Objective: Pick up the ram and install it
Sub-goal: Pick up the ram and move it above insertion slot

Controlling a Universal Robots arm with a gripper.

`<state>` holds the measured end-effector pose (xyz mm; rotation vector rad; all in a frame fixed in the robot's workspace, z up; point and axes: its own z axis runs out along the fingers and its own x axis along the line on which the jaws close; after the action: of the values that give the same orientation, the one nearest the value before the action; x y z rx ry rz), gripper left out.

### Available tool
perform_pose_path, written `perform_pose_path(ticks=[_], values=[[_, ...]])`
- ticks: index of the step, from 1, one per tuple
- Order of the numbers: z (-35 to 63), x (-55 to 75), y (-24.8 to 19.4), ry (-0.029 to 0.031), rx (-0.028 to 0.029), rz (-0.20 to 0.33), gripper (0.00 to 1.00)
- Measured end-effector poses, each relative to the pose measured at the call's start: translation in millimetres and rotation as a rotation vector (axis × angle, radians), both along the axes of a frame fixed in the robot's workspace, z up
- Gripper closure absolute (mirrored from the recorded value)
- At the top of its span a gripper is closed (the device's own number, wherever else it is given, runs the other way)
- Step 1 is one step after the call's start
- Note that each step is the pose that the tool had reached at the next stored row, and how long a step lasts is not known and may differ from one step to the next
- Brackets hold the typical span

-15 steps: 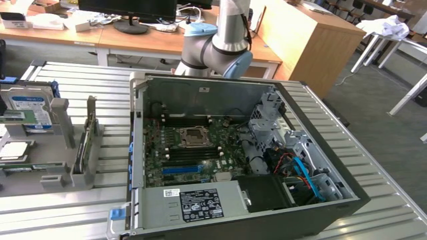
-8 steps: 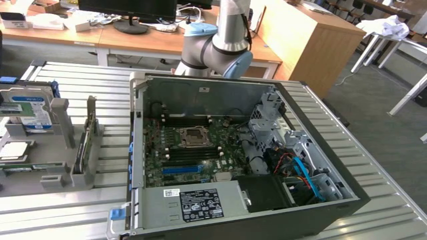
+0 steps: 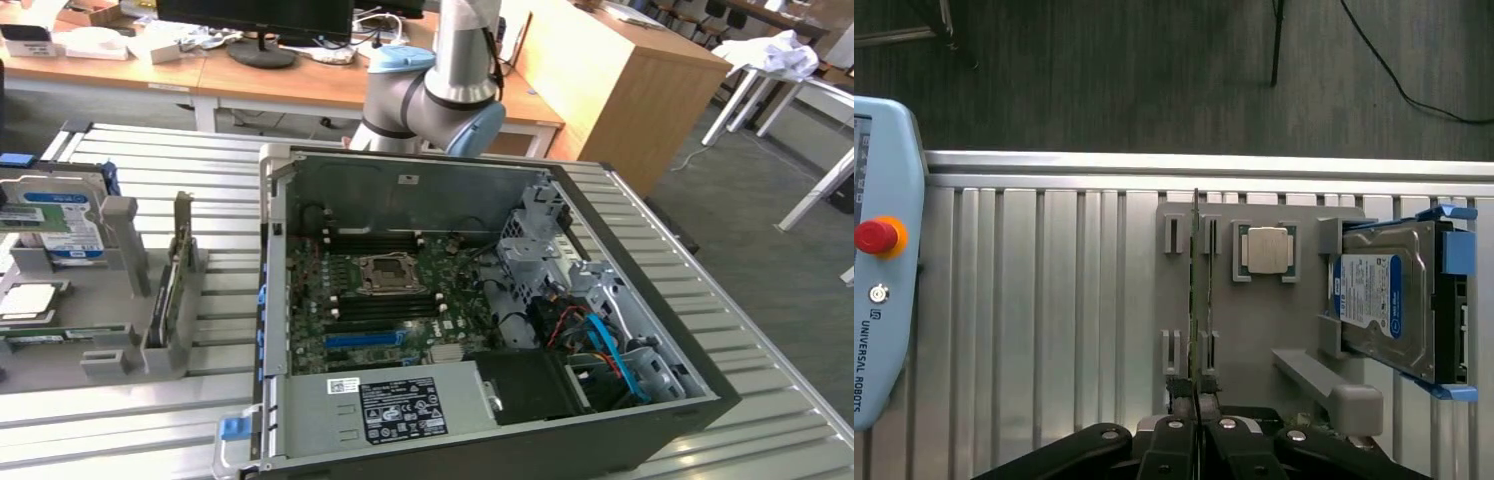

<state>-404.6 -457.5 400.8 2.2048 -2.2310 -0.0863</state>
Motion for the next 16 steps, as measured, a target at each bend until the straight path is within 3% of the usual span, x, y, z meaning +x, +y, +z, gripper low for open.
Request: perform_pose_path(ticks=[6, 16], values=[[0.0, 6.1, 0.0, 0.0001, -0.0001, 0.000, 0.88], [0.0, 27.1, 0.0, 0.0001, 0.0000, 0.000, 0.88]])
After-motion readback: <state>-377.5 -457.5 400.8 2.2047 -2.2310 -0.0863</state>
